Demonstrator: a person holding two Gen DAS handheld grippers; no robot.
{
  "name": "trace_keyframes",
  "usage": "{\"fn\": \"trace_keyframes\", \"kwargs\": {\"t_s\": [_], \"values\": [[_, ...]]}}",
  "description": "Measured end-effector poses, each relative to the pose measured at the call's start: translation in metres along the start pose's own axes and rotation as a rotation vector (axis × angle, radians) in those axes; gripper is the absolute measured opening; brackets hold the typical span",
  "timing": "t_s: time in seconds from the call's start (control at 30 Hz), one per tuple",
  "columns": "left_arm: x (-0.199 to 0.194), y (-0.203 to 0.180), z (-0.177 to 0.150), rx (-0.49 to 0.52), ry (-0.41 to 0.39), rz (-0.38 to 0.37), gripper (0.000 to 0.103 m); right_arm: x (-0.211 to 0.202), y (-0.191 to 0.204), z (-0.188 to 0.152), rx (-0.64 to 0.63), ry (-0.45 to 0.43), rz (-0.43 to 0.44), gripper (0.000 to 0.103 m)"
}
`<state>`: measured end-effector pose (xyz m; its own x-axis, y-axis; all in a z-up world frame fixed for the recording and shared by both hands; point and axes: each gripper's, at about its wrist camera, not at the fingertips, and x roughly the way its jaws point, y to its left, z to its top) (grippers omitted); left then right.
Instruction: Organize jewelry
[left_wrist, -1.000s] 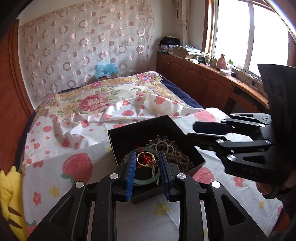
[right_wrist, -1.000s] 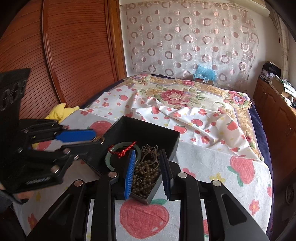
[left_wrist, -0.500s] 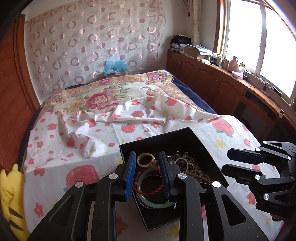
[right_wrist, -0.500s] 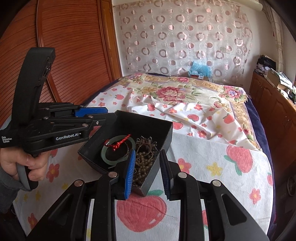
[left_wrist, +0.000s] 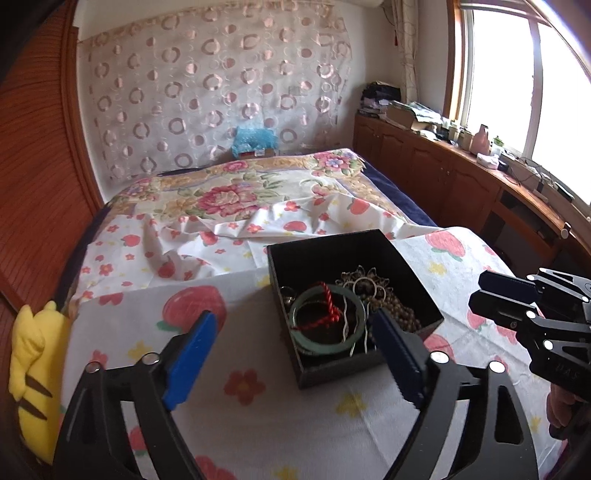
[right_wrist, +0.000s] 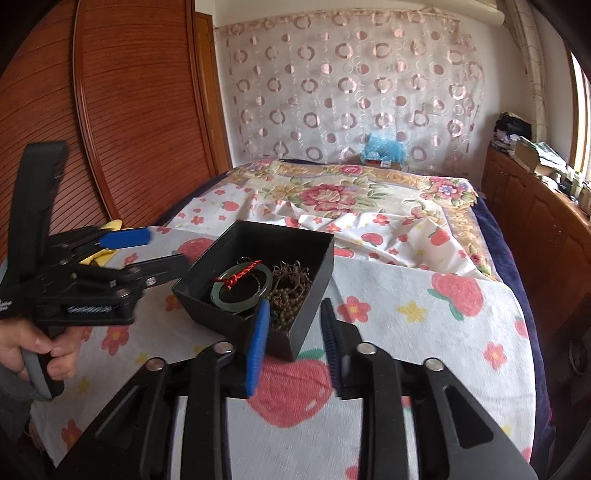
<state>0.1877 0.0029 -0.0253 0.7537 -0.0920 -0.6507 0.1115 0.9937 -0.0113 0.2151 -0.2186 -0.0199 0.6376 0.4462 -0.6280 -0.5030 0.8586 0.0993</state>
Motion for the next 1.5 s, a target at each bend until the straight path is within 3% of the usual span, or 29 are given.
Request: {"fn": "trace_keyframes", "kwargs": {"t_s": [0.1,0.17,0.3,0.37,0.57,0.97,1.5], "values": [[-0.021,0.0,-0.013,-0.019,-0.023,0.013,0.093,-0.013,0.006,-0.009,0.004,-0.024,-0.012,0.045],[-0.035,-0.001,-0.022,-0.026,-0.043,0.02,0.095,-0.023,0.01,-0.015,0.008,-0.042,-0.023,0.056],[-0.059,-0.004,-0.037,-0.033,-0.062,0.029,0.095,-0.042,0.017,-0.025,0.02,-0.08,-0.036,0.07],[-0.073,-0.007,-0.044,-0.036,-0.073,0.036,0.095,-0.053,0.02,-0.03,0.026,-0.099,-0.048,0.084],[-0.111,-0.014,-0.053,-0.045,-0.119,0.055,0.095,-0.089,0.029,-0.038,0.049,-0.168,-0.074,0.1],[-0.164,-0.021,-0.065,-0.053,-0.201,0.081,0.095,-0.141,0.034,-0.048,0.075,-0.249,-0.113,0.1],[-0.179,-0.028,-0.07,-0.04,-0.223,0.088,0.095,-0.153,0.037,-0.054,0.088,-0.256,-0.101,0.1]]}}
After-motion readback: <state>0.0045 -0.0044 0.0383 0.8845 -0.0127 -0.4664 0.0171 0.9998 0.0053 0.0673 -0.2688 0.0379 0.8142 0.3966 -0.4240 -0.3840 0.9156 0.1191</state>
